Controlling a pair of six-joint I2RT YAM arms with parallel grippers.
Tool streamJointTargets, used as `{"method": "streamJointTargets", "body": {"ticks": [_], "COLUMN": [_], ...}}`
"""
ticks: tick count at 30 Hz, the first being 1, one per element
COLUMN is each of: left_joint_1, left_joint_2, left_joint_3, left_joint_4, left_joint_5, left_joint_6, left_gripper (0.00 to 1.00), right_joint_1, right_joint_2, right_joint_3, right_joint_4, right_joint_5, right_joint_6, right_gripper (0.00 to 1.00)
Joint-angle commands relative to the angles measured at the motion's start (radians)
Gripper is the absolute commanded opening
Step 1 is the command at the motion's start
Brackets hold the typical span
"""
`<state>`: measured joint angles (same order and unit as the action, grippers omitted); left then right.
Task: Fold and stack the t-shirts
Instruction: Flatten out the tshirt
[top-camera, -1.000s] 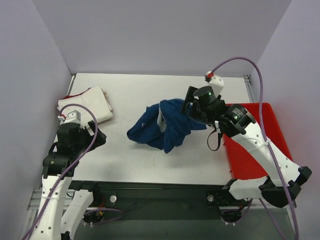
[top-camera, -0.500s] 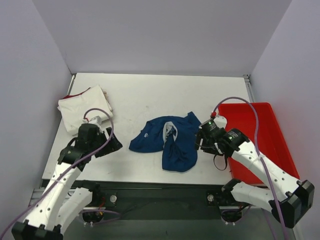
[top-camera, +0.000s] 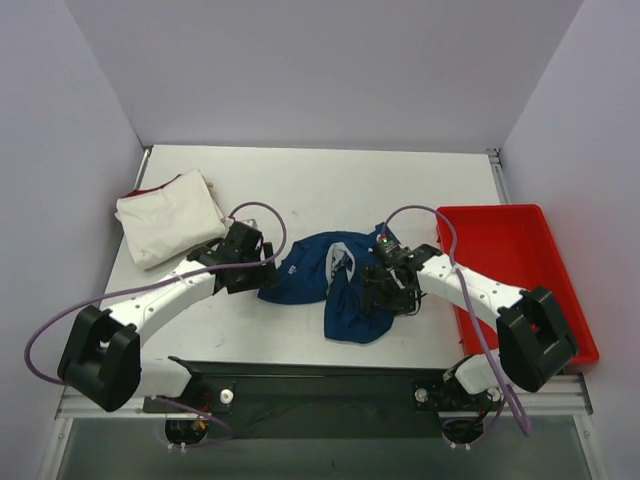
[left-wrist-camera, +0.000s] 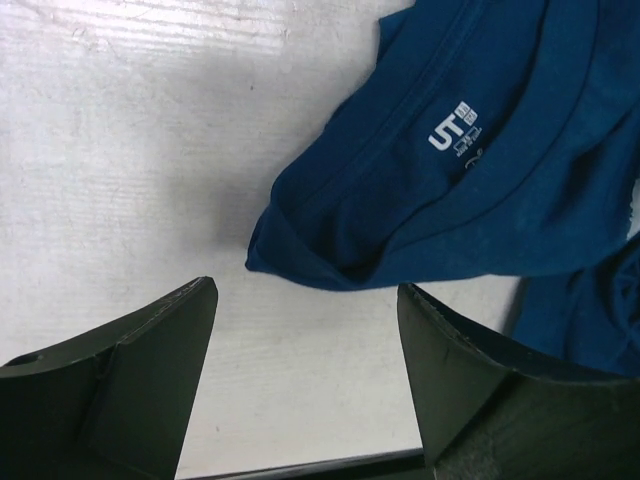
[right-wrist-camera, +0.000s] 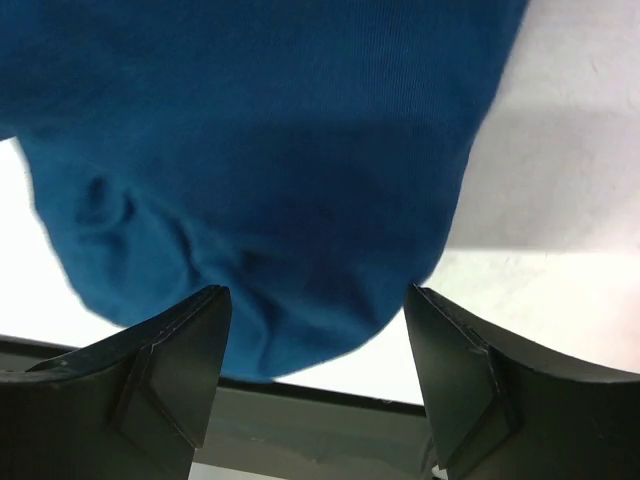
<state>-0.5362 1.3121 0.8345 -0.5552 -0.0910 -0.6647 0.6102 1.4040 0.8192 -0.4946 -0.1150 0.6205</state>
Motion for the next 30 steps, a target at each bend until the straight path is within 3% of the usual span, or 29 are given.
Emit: {"method": "streamJointTargets", "body": {"ticks": [1,9,13,16,17,20,21,24,26,30], "left_joint_1": [-0.007,-0.022,-0.031,-0.034,-0.033,-0.033,-0.031,-0.033,-0.033,-0.025], "left_joint_2": [0.050,0.160,0.185,0.211,0.214,0.182,0.167,0.095,0.020,-0.152], "left_joint_3": [0.034,0.046,0.040,0.058,0.072,0.095,0.103,0.173,0.212,0.302], "left_joint_4": [0.086,0.129,0.195,0.167,0.143,0.115,0.106,0.057,0.019,-0.050], "left_joint_5": [-0.023,-0.038,0.007,0.019,0.013,0.007,0.008,0.005,-0.001,-0.051], "left_joint_6": [0.004,-0.050,-0.061,-0.049,-0.044,-0.035,-0.032,-0.029,-0.035,-0.099], "left_gripper": [0.83,0.82,0.73,0.51,0.33,0.11,0.00,0.00,0.00,0.00], "right_joint_1": [-0.021,-0.112,-0.148,-0.147,-0.150,-0.159,-0.174,-0.213,-0.230,-0.251], "right_joint_2": [0.052,0.107,0.125,0.156,0.165,0.158,0.145,0.064,-0.018,-0.140], "right_joint_3": [0.029,0.055,0.054,0.051,0.051,0.060,0.064,0.112,0.170,0.437], "right_joint_4": [0.008,-0.019,-0.015,0.010,0.011,0.007,-0.005,-0.083,-0.143,-0.332], "right_joint_5": [-0.041,-0.103,-0.133,-0.169,-0.175,-0.210,-0.221,-0.209,-0.183,-0.050], "right_joint_6": [-0.070,-0.165,-0.177,-0.179,-0.176,-0.186,-0.186,-0.185,-0.208,-0.261], "right_gripper": [0.71,0.67,0.62,0.54,0.50,0.33,0.21,0.00,0.00,0.00]}}
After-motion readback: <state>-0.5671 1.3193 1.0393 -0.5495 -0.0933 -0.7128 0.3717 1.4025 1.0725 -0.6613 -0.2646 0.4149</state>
